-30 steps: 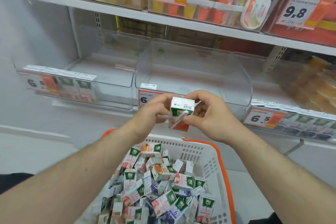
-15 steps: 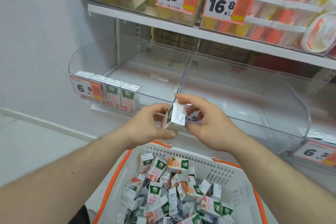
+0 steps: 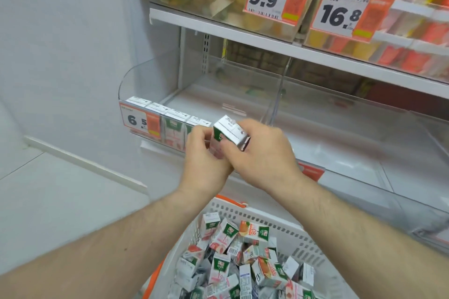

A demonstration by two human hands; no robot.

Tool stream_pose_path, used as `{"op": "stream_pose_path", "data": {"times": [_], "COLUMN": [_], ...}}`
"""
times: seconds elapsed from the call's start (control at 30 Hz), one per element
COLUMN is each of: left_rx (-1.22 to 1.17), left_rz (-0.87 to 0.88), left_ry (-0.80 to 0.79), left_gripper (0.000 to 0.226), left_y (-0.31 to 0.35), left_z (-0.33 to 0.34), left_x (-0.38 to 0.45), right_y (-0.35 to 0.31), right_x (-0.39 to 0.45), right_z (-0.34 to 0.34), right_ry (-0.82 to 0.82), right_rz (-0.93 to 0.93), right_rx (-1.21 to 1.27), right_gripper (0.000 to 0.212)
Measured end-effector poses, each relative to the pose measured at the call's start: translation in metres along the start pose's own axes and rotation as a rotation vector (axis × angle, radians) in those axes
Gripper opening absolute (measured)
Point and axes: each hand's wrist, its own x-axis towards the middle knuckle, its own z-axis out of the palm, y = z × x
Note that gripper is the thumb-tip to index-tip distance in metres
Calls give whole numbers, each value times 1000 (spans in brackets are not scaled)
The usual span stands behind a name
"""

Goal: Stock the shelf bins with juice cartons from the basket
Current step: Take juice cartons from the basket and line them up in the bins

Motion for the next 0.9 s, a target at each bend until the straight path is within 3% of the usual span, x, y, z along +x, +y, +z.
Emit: {"op": "stream_pose_path", "data": {"times": [0.1, 0.17, 0.23, 0.3, 0.37, 0.47, 0.63, 0.77, 0.9], "left_rx": [16, -67, -277, -429, -530, -650, -722, -708, -525], "left_rz": [-129, -378, -627, -768, -855, -925, -954, -955, -888], "left_ry": [87, 196, 212, 184, 163, 176, 165, 146, 75], "left_gripper": [55, 46, 30, 14, 20, 39, 40, 46, 23], "left_y": [1, 0, 2, 8, 12, 11, 8, 8, 10], "left_z": [-5, -10, -14, -16, -17, -17, -19, -19, -18], "left_x": [0, 4, 8, 10, 12, 17, 22, 22, 18], "right_y": [-10, -13, -13, -14, -17, -15, -4, -1, -9], "right_x": [16, 36, 60, 78, 85, 88, 91, 93, 89], "right_z": [-17, -25, -23, -14, -2, 14, 32, 34, 32], "right_ry": [121, 115, -6, -150, -279, -425, -457, -485, -531], "right_rz": [-68, -56, 24, 109, 159, 308, 429, 419, 338], "right_rx": [18, 19, -91, -201, -253, -36, 233, 266, 104], "right_gripper": [26, 28, 27, 19, 4, 14, 15, 17, 25]}}
